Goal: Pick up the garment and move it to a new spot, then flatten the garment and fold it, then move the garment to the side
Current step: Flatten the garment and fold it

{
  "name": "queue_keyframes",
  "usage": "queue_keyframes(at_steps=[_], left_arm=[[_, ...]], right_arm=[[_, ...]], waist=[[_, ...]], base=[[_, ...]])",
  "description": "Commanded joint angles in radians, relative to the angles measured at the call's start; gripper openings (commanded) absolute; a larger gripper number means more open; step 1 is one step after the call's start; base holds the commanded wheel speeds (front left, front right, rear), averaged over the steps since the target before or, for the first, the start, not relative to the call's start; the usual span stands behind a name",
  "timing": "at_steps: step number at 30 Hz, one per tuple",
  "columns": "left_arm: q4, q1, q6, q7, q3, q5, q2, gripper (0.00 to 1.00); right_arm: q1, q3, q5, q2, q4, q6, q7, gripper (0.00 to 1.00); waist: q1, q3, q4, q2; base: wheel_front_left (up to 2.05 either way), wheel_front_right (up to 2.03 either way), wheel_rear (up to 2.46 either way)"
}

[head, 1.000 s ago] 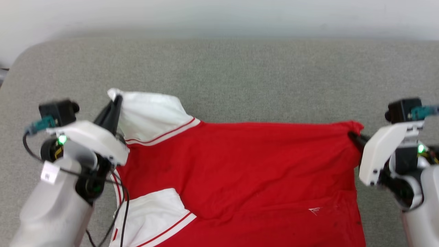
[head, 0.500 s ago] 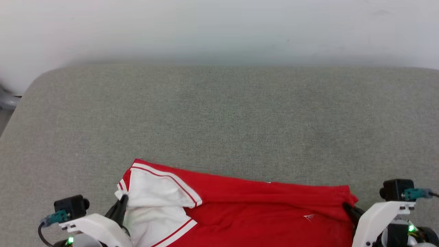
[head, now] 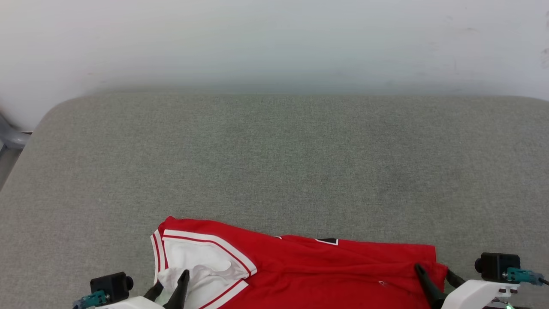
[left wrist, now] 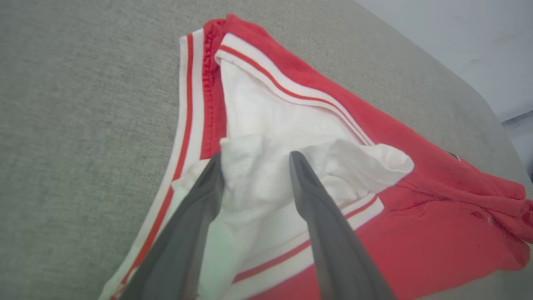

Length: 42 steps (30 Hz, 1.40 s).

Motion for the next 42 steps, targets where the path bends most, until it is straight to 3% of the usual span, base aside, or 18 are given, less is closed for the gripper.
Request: queue_keyframes(at_steps=[1, 6, 14, 22, 35, 36, 37, 38, 39, 42], left_arm=[[-0.009, -0.016, -0.008, -0.026, -0.001, 0.02, -0.004, 1.0], [-0.053, -0.047, 0.001, -0.129, 0.0, 0.113, -0.003, 1.0], [-0.19, -0.067, 0.052, -0.173, 0.05, 0.304, -0.048, 1.0], [-0.302, -0.03, 0.044, -0.173, 0.106, 0.486, -0.113, 1.0], [-0.308, -0.013, -0.012, -0.173, 0.171, 0.585, -0.18, 1.0], [-0.307, -0.014, -0.017, -0.173, 0.176, 0.589, -0.184, 1.0], [-0.305, -0.013, -0.02, -0.173, 0.181, 0.594, -0.188, 1.0], [-0.303, -0.012, -0.025, -0.173, 0.186, 0.598, -0.191, 1.0], [-0.301, -0.012, -0.027, -0.173, 0.191, 0.603, -0.194, 1.0], [-0.289, -0.005, -0.035, -0.173, 0.202, 0.614, -0.196, 1.0]], right_arm=[[0.013, -0.007, -0.007, 0.007, -0.012, -0.001, -0.021, 1.0], [0.023, -0.043, -0.034, 0.018, -0.051, -0.001, -0.033, 1.0], [0.033, -0.1, -0.072, -0.008, -0.1, -0.001, 0.106, 1.0], [0.008, -0.085, -0.08, -0.02, -0.108, -0.001, 0.228, 1.0], [-0.039, 0.006, -0.025, 0.003, 0.074, 0.0, 0.307, 1.0], [-0.041, 0.014, -0.015, 0.004, 0.086, 0.0, 0.319, 0.89], [-0.044, 0.02, -0.009, 0.005, 0.094, 0.0, 0.327, 0.41], [-0.051, 0.024, -0.008, 0.002, 0.099, 0.0, 0.33, 0.14], [-0.058, 0.027, -0.001, 0.0, 0.103, 0.0, 0.335, 0.0], [-0.074, 0.027, 0.008, -0.015, 0.094, 0.0, 0.333, 0.0]], waist=[[0.0001, -0.006, 0.002, 0.0], [0.0001, -0.024, 0.005, 0.0], [0.0001, -0.049, 0.016, 0.0], [0.0001, -0.027, 0.035, 0.0], [0.0001, 0.043, 0.073, 0.0], [0.0001, 0.045, 0.074, 0.0], [0.0001, 0.047, 0.075, 0.0], [0.0001, 0.047, 0.075, 0.0], [0.0001, 0.047, 0.076, 0.0], [0.0001, 0.038, 0.074, 0.0]], base=[[0.0, 0.0, 0.0], [0.0, 0.0, 0.0], [0.0, 0.0, 0.0], [0.0, 0.0, 0.0], [0.0, 0.0, 0.0], [0.0, 0.0, 0.0], [0.0, 0.0, 0.0], [0.0, 0.0, 0.0], [0.0, 0.0, 0.0], [0.0, 0.0, 0.0]])
